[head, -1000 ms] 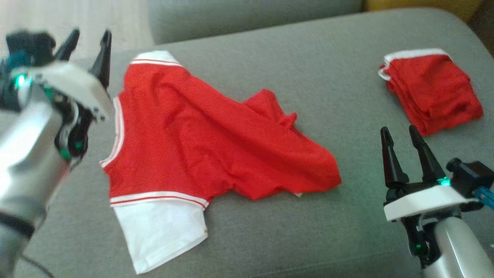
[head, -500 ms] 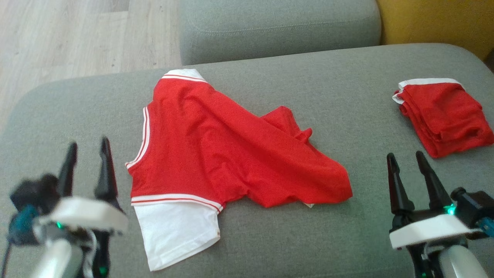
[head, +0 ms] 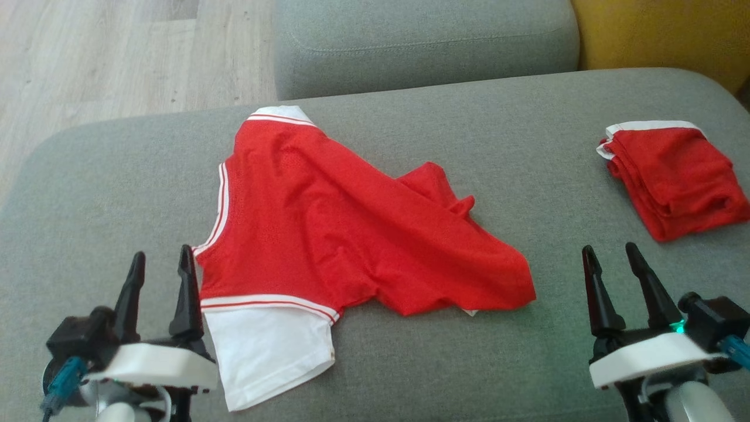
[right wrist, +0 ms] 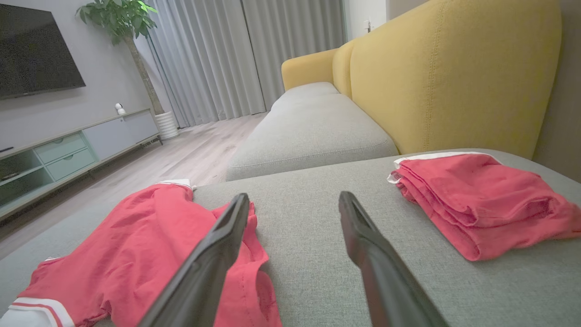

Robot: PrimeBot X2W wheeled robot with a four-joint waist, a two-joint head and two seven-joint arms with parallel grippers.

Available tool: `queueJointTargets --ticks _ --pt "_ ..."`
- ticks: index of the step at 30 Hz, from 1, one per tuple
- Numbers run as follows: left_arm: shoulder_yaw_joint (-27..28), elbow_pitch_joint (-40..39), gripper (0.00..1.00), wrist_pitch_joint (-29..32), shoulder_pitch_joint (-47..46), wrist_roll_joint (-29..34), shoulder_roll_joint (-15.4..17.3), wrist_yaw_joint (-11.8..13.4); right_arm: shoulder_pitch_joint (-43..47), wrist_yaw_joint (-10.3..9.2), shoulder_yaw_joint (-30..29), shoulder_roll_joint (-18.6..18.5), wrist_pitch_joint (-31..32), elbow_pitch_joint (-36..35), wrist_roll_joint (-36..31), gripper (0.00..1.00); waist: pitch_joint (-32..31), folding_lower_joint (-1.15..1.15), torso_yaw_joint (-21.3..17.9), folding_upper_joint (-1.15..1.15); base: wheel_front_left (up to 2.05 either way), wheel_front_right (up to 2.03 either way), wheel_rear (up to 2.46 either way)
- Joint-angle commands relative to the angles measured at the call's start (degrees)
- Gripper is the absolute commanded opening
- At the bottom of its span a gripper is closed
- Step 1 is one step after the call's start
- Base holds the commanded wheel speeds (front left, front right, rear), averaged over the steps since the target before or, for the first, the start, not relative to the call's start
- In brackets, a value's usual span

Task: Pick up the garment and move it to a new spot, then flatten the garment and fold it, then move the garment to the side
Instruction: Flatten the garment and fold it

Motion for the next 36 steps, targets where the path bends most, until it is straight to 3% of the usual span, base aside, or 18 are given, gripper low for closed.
queueJointTargets --ticks 1,7,10,15,20,28,36 --pt "3.2 -1.4 1.00 -0.7 -2.1 1.1 -0.1 -0.7 -1.7 -0.04 1.4 -1.3 0.0 -2.1 -0.5 1.00 0.0 0.00 0.0 0.00 0.00 0.00 0.00" --pt "4.2 -0.9 1.00 -0.7 -1.8 2.7 -1.2 -2.3 -1.9 -0.04 2.2 -2.7 1.2 -2.4 -0.9 1.00 0.1 0.00 0.5 0.00 0.00 0.00 0.00" --pt "3.9 0.1 1.00 0.2 -1.4 2.1 -1.2 -3.3 -1.8 -0.04 4.7 -5.1 5.6 -1.8 -0.1 1.00 0.3 0.00 1.2 0.00 0.00 0.00 0.00" --pt "1.3 2.0 1.00 9.1 -0.8 -0.4 -0.4 -4.8 -2.6 -0.04 11.5 -10.6 14.1 -1.0 3.1 1.00 0.8 0.00 2.9 0.00 0.00 0.00 0.00" --pt "-2.3 3.7 1.00 20.1 0.3 -3.4 -0.1 -6.4 -5.3 -0.04 14.9 -13.6 20.5 0.9 5.2 1.00 2.5 0.00 4.3 0.00 0.00 0.00 0.00" --pt "-4.5 9.1 1.00 29.0 -0.7 -4.9 0.1 -5.5 -10.0 -0.04 18.8 -14.5 23.4 5.6 6.5 1.00 5.0 0.00 5.1 0.00 0.00 0.00 0.00" --pt "-5.7 11.6 1.00 30.4 -2.3 -6.5 -0.5 -7.6 -13.1 -0.04 22.6 -15.4 22.0 10.0 8.4 1.00 6.4 0.00 5.1 0.00 0.00 0.00 0.00"
